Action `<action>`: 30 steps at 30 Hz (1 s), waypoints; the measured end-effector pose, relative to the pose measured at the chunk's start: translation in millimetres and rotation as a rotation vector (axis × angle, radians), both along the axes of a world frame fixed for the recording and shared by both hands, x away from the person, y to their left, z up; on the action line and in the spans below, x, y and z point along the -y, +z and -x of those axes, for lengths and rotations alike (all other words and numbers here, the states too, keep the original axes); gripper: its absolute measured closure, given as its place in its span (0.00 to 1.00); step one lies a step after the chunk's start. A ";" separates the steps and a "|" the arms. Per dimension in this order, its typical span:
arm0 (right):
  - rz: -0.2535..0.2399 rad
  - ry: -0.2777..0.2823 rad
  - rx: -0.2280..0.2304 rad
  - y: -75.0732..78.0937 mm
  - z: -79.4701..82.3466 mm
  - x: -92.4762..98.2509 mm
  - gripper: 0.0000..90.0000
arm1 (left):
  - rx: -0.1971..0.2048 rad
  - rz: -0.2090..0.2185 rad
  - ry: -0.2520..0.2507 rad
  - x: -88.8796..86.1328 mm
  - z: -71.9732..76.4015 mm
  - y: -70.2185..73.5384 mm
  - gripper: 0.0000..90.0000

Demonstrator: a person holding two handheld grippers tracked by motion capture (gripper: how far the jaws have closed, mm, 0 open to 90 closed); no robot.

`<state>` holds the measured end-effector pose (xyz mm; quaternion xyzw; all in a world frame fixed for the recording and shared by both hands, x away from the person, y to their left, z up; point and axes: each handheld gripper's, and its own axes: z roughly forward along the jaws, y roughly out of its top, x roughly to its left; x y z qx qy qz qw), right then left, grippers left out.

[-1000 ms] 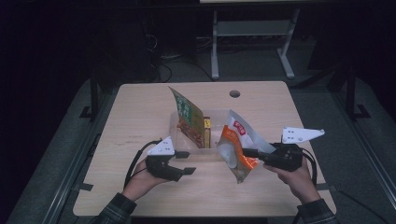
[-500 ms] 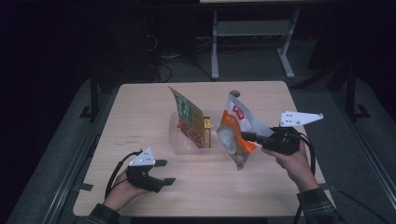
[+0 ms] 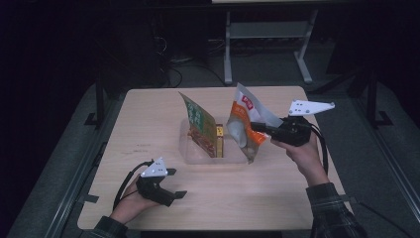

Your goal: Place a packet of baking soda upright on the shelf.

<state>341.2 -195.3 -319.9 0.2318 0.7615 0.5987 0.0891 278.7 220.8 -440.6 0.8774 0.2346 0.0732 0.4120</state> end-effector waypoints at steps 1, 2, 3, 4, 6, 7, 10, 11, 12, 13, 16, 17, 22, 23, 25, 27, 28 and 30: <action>0.000 -0.002 0.000 0.2 -1.9 -0.8 1.00 | 0.001 -0.003 -0.003 -0.1 -0.2 -0.1 0.14; 0.002 -0.003 -0.004 0.3 -3.8 -1.4 1.00 | 0.002 0.002 0.002 0.6 -0.1 -0.9 0.14; 0.007 -0.007 -0.003 0.2 -6.0 -2.2 1.00 | 0.001 0.002 0.003 1.0 -0.1 -1.4 0.14; 0.006 -0.008 -0.003 -0.1 -7.3 -2.7 1.00 | 0.000 -0.005 0.000 1.2 -0.2 -1.5 0.14; 0.006 -0.010 -0.008 -1.0 -10.6 -3.7 1.00 | 0.000 -0.005 -0.003 2.6 0.3 -2.0 0.14; 0.007 -0.011 -0.008 -1.5 -12.4 -4.3 1.00 | 0.003 -0.009 -0.008 3.1 0.3 -1.7 0.14; 0.016 -0.017 -0.012 -3.1 -17.4 -6.1 1.00 | 0.005 -0.018 -0.018 4.4 -0.3 -1.4 0.14; 0.016 -0.019 -0.015 -4.0 -19.2 -6.7 1.00 | 0.007 -0.018 -0.020 4.5 -0.5 -1.6 0.14; 0.020 -0.022 -0.016 -4.8 -21.1 -7.4 1.00 | 0.004 -0.016 -0.020 4.5 -0.5 -1.9 0.14; 0.025 -0.026 -0.020 -5.8 -22.9 -8.1 1.00 | 0.004 -0.018 -0.022 4.1 -0.6 -2.0 0.14; 0.033 -0.034 -0.029 -9.3 -29.0 -9.8 1.00 | 0.005 -0.016 -0.019 3.5 -0.6 -1.5 0.14; 0.034 -0.039 -0.032 -10.5 -31.6 -10.8 1.00 | 0.004 -0.016 -0.018 3.3 -0.6 -1.2 0.14; 0.040 -0.056 -0.036 -14.4 -39.2 -13.4 1.00 | 0.008 -0.003 -0.012 4.4 -1.1 -1.0 0.14; 0.038 -0.060 -0.039 -15.0 -40.5 -13.9 1.00 | 0.008 -0.003 -0.012 4.5 -1.3 -1.1 0.14; 0.035 -0.067 -0.043 -16.2 -43.0 -14.1 1.00 | 0.004 -0.001 -0.009 4.3 -1.5 -1.5 0.14; 0.033 -0.080 -0.039 -17.4 -45.4 -13.8 1.00 | 0.001 0.001 -0.008 3.7 -2.0 -2.1 0.14; 0.031 -0.083 -0.044 -17.9 -46.4 -13.3 1.00 | 0.000 0.002 -0.006 3.5 -2.0 -2.2 0.14; 0.036 -0.093 -0.043 -19.2 -48.0 -12.9 1.00 | -0.001 0.002 -0.005 3.3 -1.9 -2.0 0.14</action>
